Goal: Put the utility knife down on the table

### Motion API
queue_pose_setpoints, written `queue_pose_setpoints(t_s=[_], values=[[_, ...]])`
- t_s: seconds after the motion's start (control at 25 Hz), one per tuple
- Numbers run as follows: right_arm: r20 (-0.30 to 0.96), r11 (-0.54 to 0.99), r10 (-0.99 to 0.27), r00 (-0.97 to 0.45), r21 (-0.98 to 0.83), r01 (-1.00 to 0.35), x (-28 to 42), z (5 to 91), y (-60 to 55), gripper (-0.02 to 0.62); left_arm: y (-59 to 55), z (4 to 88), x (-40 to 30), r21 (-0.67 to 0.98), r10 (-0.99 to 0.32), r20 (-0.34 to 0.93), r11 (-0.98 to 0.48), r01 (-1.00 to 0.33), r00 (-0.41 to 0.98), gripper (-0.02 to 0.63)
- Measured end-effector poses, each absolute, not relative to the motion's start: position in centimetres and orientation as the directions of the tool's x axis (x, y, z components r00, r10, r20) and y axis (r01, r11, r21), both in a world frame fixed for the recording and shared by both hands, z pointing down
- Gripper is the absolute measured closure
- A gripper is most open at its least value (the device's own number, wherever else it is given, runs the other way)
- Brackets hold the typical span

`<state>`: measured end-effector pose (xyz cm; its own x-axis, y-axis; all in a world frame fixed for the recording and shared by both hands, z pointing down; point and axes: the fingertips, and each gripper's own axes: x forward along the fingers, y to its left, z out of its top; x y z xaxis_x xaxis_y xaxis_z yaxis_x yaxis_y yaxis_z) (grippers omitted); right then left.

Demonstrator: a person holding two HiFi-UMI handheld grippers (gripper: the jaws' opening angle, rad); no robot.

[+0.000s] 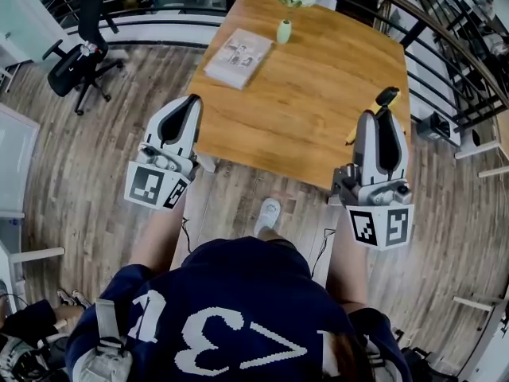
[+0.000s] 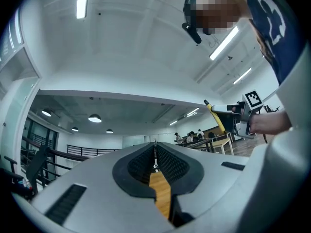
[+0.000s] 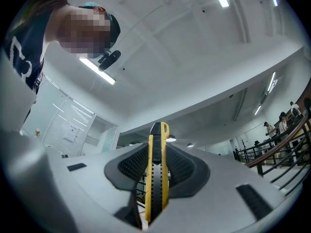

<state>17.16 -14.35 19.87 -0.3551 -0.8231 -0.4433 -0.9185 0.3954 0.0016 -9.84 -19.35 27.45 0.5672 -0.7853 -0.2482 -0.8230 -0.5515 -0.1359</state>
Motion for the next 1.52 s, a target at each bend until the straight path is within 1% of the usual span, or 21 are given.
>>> queue_pose_setpoints(t_s=[0.36,0.56,0.92,1.24,1.4,1.52], values=[[-0.462,0.442,-0.793,-0.397,0.011,-0.897,22.2,18.8,-22.4,0.468,-26.4,26.3,-5.6,-0.123,-0.811,-0.291,-0.495,-0.86,0.508,0.581],[-0.46,0.455,-0.789,-0.407,0.007,-0.891,23.9,18.9,-25.6,0.468,-29.2,26.5,-3.8,-0.115,-0.819,-0.297,-0.48,-0.87,0.491,0.581],[-0.445,0.432,-0.809,-0.384,-0.007,-0.902,24.7,19.3,-28.7,0.469,-33.0,26.0,-1.9,-0.105,-0.797,-0.301,-0.519,-0.848,0.524,0.581],[-0.431,0.395,-0.829,-0.356,-0.001,-0.919,24.3,19.4,-29.6,0.469,-36.0,25.6,-2.3,-0.065,-0.8,-0.273,-0.539,-0.84,0.534,0.581],[-0.399,0.385,-0.847,-0.35,-0.007,-0.923,24.1,20.4,-30.2,0.469,-36.9,26.2,-2.5,-0.047,-0.801,-0.261,-0.546,-0.836,0.538,0.581],[-0.353,0.382,-0.867,-0.351,-0.019,-0.924,24.0,22.1,-31.0,0.469,-37.3,27.2,-2.4,-0.032,-0.804,-0.247,-0.551,-0.834,0.541,0.581]])
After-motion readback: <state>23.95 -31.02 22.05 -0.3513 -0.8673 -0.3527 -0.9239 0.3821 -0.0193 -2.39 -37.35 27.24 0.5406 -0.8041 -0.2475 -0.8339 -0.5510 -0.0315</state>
